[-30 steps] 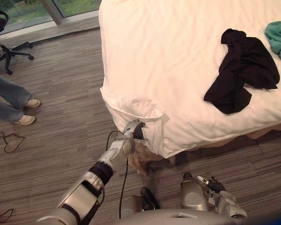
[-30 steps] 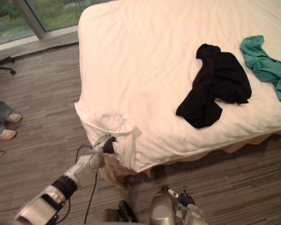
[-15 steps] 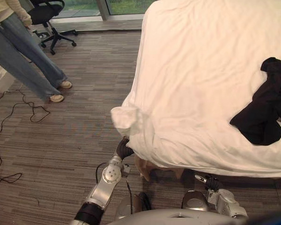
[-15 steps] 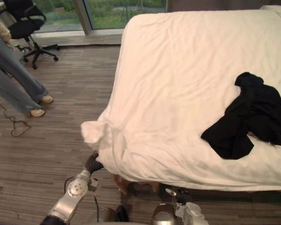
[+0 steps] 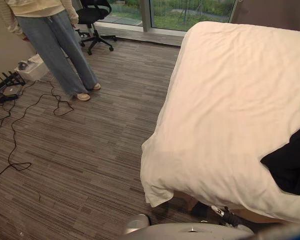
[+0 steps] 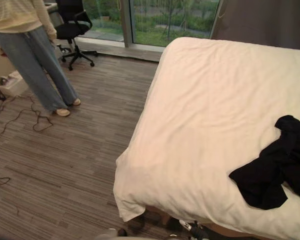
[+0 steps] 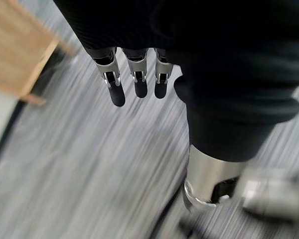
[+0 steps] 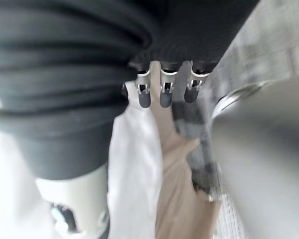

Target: Tidy the bed and pick cloth on bed and put in laundry

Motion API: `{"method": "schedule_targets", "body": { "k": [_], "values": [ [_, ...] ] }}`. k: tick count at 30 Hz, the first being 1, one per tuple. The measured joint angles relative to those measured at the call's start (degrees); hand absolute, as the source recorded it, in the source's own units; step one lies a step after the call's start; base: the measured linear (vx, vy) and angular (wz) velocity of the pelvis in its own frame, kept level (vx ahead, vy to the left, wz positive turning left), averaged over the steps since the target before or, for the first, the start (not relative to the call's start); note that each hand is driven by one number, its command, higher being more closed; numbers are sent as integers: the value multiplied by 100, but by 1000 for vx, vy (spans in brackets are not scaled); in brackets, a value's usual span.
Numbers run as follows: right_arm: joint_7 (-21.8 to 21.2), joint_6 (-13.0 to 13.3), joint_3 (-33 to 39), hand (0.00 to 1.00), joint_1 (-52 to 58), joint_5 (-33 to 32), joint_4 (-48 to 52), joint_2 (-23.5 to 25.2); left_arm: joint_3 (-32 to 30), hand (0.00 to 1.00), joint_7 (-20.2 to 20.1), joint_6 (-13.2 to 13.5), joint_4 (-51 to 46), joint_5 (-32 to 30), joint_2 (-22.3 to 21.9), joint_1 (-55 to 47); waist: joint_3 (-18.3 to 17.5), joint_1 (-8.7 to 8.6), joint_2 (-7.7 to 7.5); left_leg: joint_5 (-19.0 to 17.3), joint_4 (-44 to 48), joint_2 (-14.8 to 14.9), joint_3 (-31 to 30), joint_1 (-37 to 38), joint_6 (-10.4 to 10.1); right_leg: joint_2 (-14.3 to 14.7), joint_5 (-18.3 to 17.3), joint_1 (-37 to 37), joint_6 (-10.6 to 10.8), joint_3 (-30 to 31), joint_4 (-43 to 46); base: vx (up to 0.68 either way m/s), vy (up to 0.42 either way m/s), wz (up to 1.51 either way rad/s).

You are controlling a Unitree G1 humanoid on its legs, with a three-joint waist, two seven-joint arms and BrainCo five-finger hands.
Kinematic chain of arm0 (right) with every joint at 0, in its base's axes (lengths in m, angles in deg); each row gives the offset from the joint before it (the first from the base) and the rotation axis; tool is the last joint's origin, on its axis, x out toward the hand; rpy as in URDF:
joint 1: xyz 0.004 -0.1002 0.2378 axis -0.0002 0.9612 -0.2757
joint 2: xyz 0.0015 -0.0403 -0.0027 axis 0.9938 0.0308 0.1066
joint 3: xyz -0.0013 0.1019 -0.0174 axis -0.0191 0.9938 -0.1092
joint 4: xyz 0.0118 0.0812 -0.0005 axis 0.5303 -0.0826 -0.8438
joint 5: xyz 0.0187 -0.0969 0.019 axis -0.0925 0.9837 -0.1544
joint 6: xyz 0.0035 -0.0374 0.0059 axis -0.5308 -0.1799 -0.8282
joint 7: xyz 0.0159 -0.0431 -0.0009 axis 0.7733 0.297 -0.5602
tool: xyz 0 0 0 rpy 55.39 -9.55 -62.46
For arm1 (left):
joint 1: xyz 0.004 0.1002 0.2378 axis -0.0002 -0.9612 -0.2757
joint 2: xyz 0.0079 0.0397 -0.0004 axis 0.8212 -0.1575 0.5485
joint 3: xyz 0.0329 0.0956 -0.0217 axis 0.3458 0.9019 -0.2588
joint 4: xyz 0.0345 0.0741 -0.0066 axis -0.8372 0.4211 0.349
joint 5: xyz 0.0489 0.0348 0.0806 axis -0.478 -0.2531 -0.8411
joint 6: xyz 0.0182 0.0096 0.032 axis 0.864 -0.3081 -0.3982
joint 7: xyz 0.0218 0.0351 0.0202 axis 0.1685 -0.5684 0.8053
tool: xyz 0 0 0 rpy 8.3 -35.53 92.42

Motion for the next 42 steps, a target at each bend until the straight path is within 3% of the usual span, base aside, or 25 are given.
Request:
{"method": "schedule_targets", "body": {
  "k": [1, 3, 6, 7, 9, 11, 14, 21, 24, 27, 28, 29, 32, 34, 36, 39, 42],
  "values": [
    [-9, -1, 7, 0, -6, 16, 0, 9, 77, 0, 67, 108, 5, 155, -3, 22, -5, -5, -7, 74, -114, -12, 2, 46, -2, 6, 21, 6, -19, -1, -34, -123, -15, -3],
    [-49, 0, 78, 0, -13, 116, -9, 25, 125, 0, 472, 726, -69, 1089, 133, 310, -11, -37, -10, 357, -525, -40, -2, 176, 7, 14, 39, 9, -36, -111, -94, -150, -30, 6],
    [-64, 4, 158, 0, -71, 106, -119, -53, -78, 0, 765, 1323, -385, 1741, 661, 667, -21, -51, -36, 396, -568, -10, 22, 94, -6, 16, 73, -6, -42, -259, -137, -151, -20, 15],
    [-63, 3, 158, 0, -75, 102, -127, -90, -123, 0, 775, 1463, -479, 1795, 712, 728, -26, -51, -40, 368, -561, -5, 22, 46, 10, 14, 87, -25, -35, -273, -147, -108, 9, 12],
    [-40, -9, 140, 0, -242, -9, -128, -225, -122, 0, 836, 2069, -788, 1795, 782, 992, -74, -57, 34, 383, -472, 4, 35, -87, 16, 27, 185, -140, 6, -184, -243, -77, 35, -8],
    [-30, -54, 85, 0, -445, -88, -130, -349, -95, 0, 822, 2458, -915, 1821, 752, 1088, -78, -53, 31, 338, -236, 38, 205, -214, 49, 31, 282, -300, -6, 88, -254, -26, 71, -54],
    [15, -102, -29, 0, -715, -153, -133, -550, 420, 0, 512, 2751, -960, 2103, 629, 1131, -90, -40, 50, 47, 377, 68, 184, -461, 59, 19, 411, -510, 52, 548, -272, -17, 76, -68],
    [405, 32, 31, 0, -472, -516, -119, -190, 1249, 0, 17, 2735, -1117, 2412, 558, 1345, -66, -52, 83, -197, 189, -130, 607, -246, 241, -236, 752, -850, 237, 942, 126, -7, 131, -42],
    [481, 261, -35, 0, -207, -521, -143, 129, 1400, 0, 123, 2671, -1036, 2397, 534, 1266, -61, -108, 57, -198, -1, -121, 731, -191, 282, -173, 933, -995, 29, 636, 246, -41, 115, -27],
    [539, 496, -67, 0, -193, -549, -162, 166, 1453, 0, 281, 2593, -905, 2407, 527, 1237, -55, -126, 61, -245, -14, 24, 979, -164, 346, -114, 671, -1441, -294, 590, 1225, 9, 21, -34],
    [557, 546, -80, 0, -187, -539, -162, 166, 1452, 0, 317, 2594, -882, 2408, 534, 1229, -55, -150, 59, -256, -14, 50, 992, -139, 329, -85, 633, -1495, -277, 590, 1439, 50, -32, -28],
    [592, 647, -112, 100, -154, -514, -167, 166, 1440, 0, 407, 2600, -876, 2414, 536, 1217, -20, -188, 15, -283, -42, 64, 1055, -36, 282, -63, 649, -1524, -267, 593, 1581, 54, -30, -43],
    [709, 754, -172, 100, -145, -555, -153, 204, 1436, 0, 515, 2610, -738, 2466, 505, 1279, -44, -169, 11, -240, -186, 116, 1289, 83, 126, 89, 640, -1496, -275, 602, 1307, 55, -31, -50],
    [1067, 655, -215, 100, -192, -900, -143, 201, 1439, 0, 580, 2470, -665, 2466, 490, 1377, -47, -183, 32, -210, -162, 113, 1445, 88, 140, 162, 622, -1379, -296, 609, 905, 75, -39, -44],
    [1736, 492, -113, 100, -198, -1615, -104, 204, 1468, 0, 652, 2314, -594, 2466, 473, 1521, -49, -193, 66, -186, -146, 78, 1555, 125, 143, 206, 631, -1193, -242, 642, 404, 99, -35, -26],
    [2722, 568, 1165, 100, -41, -2682, 211, 197, 1484, 0, 596, 2090, -620, 2669, 383, 1575, -56, -276, 95, -183, -189, 42, 1474, 263, 142, 212, 623, -1021, -225, 635, 370, 44, 3, 8],
    [3204, 893, 2605, 100, 68, -2798, 1645, -109, 1202, 0, 408, 1831, -858, 2849, 497, 1414, -40, -410, -5, -138, -426, -76, 1318, 348, 157, 99, 421, -983, -58, 637, 489, -32, 7, 19]
  ]
}}
